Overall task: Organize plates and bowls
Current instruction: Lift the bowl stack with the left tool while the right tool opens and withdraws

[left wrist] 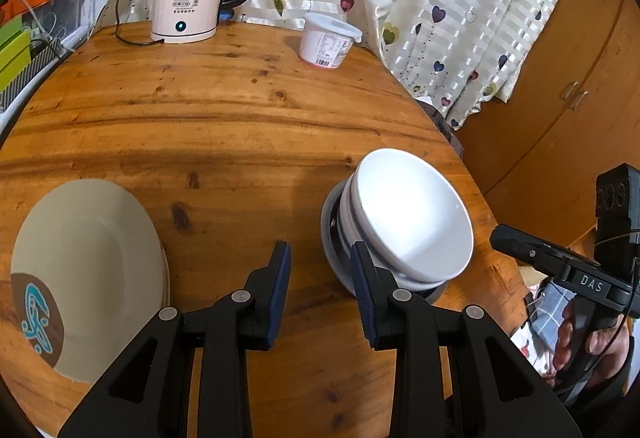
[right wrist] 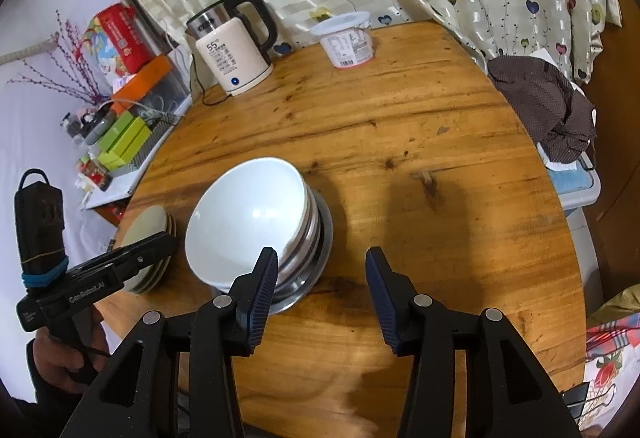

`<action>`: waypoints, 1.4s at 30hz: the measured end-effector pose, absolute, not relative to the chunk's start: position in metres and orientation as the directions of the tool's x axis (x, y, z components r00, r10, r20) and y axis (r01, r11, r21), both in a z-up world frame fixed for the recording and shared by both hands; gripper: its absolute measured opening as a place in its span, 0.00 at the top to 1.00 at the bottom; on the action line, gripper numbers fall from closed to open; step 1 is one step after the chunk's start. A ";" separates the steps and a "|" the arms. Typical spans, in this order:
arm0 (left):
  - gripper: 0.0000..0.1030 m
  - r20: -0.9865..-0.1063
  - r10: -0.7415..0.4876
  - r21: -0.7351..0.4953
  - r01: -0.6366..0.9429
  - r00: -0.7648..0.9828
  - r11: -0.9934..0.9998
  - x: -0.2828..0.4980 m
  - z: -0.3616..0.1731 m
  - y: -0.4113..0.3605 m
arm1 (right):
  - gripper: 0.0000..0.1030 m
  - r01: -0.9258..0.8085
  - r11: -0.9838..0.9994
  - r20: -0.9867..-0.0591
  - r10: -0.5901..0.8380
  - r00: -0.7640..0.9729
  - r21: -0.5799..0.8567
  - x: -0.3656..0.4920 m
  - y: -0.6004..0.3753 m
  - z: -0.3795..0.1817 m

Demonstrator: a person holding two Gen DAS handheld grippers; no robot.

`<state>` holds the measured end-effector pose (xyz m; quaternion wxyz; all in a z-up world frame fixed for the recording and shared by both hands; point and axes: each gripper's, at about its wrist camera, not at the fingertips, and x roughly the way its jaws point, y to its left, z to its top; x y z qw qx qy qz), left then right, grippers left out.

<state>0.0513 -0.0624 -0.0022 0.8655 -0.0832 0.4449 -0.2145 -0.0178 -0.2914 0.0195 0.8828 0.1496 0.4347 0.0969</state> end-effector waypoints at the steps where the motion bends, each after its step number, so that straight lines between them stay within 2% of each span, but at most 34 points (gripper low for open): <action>1: 0.69 -0.732 -0.446 -0.334 0.300 0.515 0.894 0.050 -0.003 -0.062 | 0.55 -0.042 0.937 -0.740 0.301 0.601 0.347 -0.019 -0.291 0.018; 21: 0.65 -0.733 -0.493 -0.396 0.296 0.469 0.869 0.044 -0.018 -0.058 | 0.57 -0.036 0.915 -0.749 0.351 0.562 0.401 -0.019 -0.294 0.002; 29: 0.66 -0.741 -0.517 -0.442 0.268 0.430 0.856 0.052 -0.026 -0.058 | 0.80 -0.020 0.903 -0.752 0.369 0.546 0.429 -0.014 -0.299 -0.009; 42: 0.66 -0.724 -0.571 -0.518 0.241 0.387 0.820 0.065 -0.037 -0.058 | 0.82 -0.010 0.851 -0.725 0.453 0.519 0.525 -0.003 -0.302 -0.023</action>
